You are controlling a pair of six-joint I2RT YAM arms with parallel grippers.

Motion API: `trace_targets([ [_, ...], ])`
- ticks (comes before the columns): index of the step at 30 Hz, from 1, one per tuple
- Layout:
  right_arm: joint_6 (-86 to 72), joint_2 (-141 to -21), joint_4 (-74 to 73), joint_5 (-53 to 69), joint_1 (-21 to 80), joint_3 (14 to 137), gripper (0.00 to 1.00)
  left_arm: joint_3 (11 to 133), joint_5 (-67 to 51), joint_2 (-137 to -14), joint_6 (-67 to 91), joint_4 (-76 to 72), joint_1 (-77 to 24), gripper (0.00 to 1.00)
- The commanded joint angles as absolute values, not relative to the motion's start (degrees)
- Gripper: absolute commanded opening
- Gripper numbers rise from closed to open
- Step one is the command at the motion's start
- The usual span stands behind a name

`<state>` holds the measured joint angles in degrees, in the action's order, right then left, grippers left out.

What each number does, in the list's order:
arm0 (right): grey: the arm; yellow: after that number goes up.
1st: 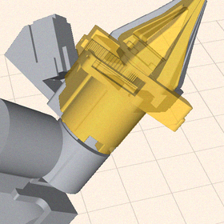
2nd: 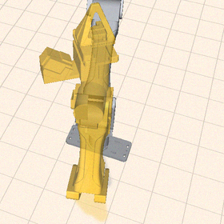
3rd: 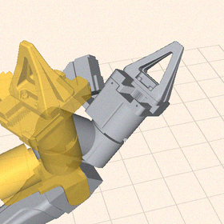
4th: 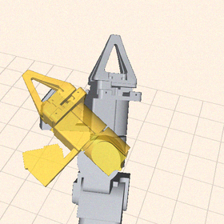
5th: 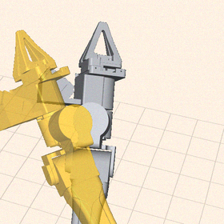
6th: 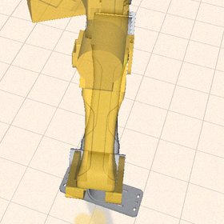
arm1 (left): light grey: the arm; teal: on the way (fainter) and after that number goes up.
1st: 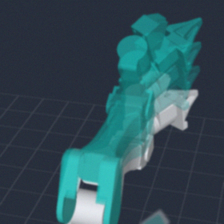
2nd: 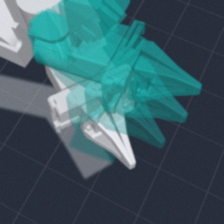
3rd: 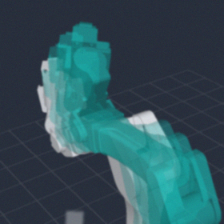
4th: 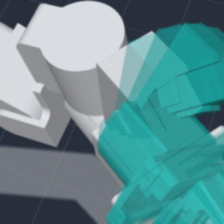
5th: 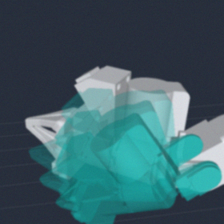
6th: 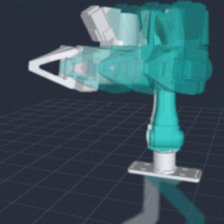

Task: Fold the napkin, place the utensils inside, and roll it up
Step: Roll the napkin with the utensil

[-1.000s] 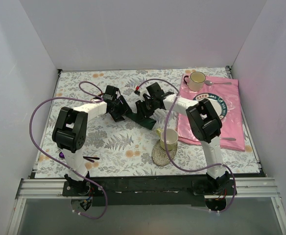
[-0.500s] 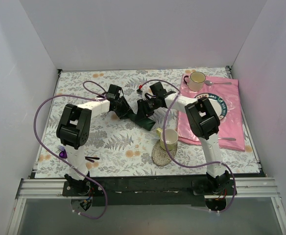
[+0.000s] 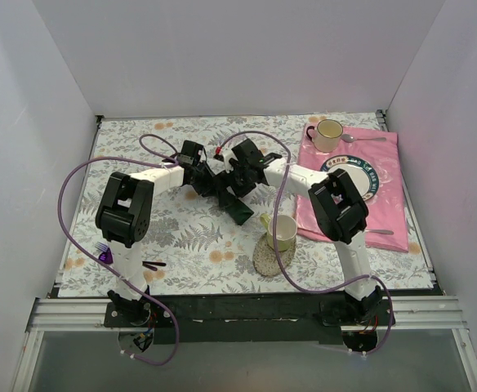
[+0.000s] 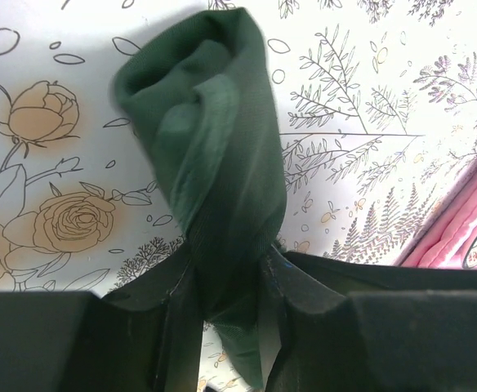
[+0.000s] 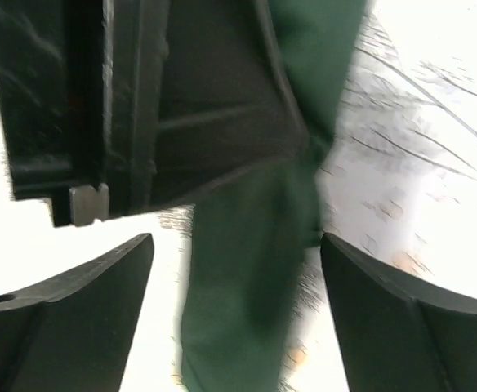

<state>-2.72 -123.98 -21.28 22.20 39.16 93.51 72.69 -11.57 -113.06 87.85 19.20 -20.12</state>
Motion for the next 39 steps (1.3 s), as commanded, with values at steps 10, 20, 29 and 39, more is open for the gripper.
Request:
trace_targets([
  [10,4.0,-119.6,-16.2,-23.7,54.0,87.0,0.93,70.8,-12.7,-113.6,86.3,22.7,-20.5,0.25],
  [20,2.2,-121.4,-14.7,-19.9,52.8,85.4,0.48,70.4,-12.7,-111.6,85.3,22.9,-20.3,0.40],
  [29,-2.1,-118.9,-9.9,2.6,45.7,81.2,0.38,69.2,-11.0,-106.6,83.8,21.7,-18.9,0.64],
  [39,-9.1,-123.0,-9.3,29.3,36.7,83.0,0.36,64.9,-11.5,-101.2,88.5,17.0,-18.5,0.70],
])
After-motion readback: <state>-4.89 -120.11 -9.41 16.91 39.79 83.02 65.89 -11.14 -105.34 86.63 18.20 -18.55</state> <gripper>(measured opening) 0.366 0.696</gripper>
